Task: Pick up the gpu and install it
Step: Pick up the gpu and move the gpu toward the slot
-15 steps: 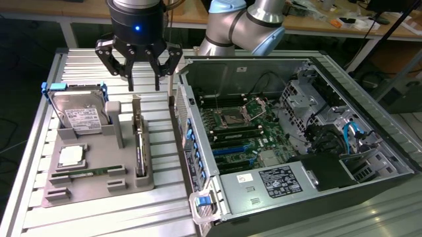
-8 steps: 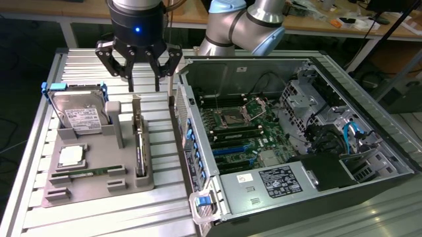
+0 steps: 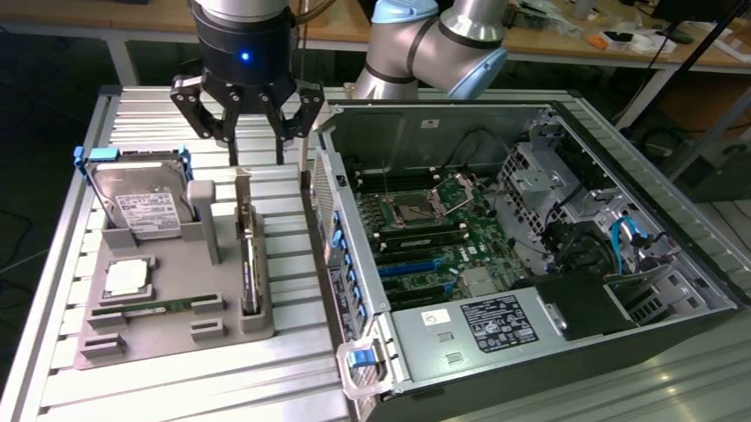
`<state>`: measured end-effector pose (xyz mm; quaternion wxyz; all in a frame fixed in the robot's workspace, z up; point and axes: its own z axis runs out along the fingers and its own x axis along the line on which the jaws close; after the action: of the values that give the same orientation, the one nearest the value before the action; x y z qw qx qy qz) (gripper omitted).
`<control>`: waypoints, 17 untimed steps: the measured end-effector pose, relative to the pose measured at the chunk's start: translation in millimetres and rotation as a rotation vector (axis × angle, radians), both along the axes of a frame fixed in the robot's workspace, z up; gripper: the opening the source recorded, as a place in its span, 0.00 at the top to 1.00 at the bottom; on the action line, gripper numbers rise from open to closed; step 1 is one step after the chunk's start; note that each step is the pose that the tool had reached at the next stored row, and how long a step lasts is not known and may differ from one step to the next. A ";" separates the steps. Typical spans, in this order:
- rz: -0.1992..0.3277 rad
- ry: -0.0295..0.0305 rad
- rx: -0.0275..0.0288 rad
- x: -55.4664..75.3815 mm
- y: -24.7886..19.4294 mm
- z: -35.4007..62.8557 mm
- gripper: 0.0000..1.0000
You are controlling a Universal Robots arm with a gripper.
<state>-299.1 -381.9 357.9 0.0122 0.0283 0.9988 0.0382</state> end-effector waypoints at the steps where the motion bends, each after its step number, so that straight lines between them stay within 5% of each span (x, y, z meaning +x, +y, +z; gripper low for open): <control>1: 0.000 0.0000 0.0000 0.0 0.0 -0.2 0.46; 17: 0.000 0.0001 0.0000 0.0 0.0 -4.4 0.46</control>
<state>-299.1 -381.9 353.5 0.0122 0.0283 0.9988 0.0382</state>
